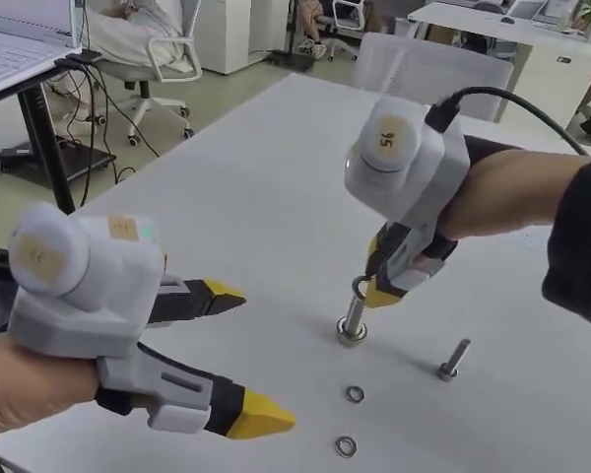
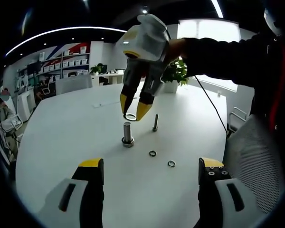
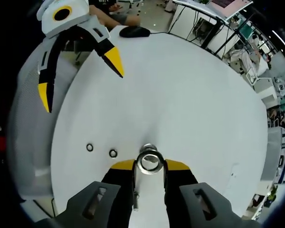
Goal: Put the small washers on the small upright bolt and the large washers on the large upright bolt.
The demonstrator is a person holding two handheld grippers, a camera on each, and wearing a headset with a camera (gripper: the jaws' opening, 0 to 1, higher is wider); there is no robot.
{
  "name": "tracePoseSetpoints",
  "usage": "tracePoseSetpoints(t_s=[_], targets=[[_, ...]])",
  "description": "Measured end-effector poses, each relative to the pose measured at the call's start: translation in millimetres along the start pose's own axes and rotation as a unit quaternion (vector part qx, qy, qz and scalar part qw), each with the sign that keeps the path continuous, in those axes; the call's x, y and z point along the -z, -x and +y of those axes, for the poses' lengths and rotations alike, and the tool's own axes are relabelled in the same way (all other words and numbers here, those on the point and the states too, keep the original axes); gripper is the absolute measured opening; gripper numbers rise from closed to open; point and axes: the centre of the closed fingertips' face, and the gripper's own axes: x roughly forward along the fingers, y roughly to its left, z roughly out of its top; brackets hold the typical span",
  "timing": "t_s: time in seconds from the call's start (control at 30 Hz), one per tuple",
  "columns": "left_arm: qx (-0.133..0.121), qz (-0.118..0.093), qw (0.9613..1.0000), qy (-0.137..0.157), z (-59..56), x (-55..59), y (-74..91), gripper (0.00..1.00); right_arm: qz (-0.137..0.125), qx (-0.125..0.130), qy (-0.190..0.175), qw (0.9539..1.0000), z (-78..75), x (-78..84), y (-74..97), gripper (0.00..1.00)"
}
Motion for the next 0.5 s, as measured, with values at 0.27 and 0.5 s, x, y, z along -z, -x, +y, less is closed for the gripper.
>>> tracePoseSetpoints(t_s=[0.27, 0.5], targets=[[-0.001, -0.001, 1.0000, 0.002, 1.9, 0.9, -0.5, 0.81, 0.005, -0.010, 0.000, 0.9999, -4.3, 0.2, -8.1, 0.23], [-0.002, -0.001, 1.0000, 0.004, 3.9, 2.4, -0.1, 0.81, 0.011, -0.017, 0.003, 0.9998, -4.2, -0.2, -11.9, 0.23]])
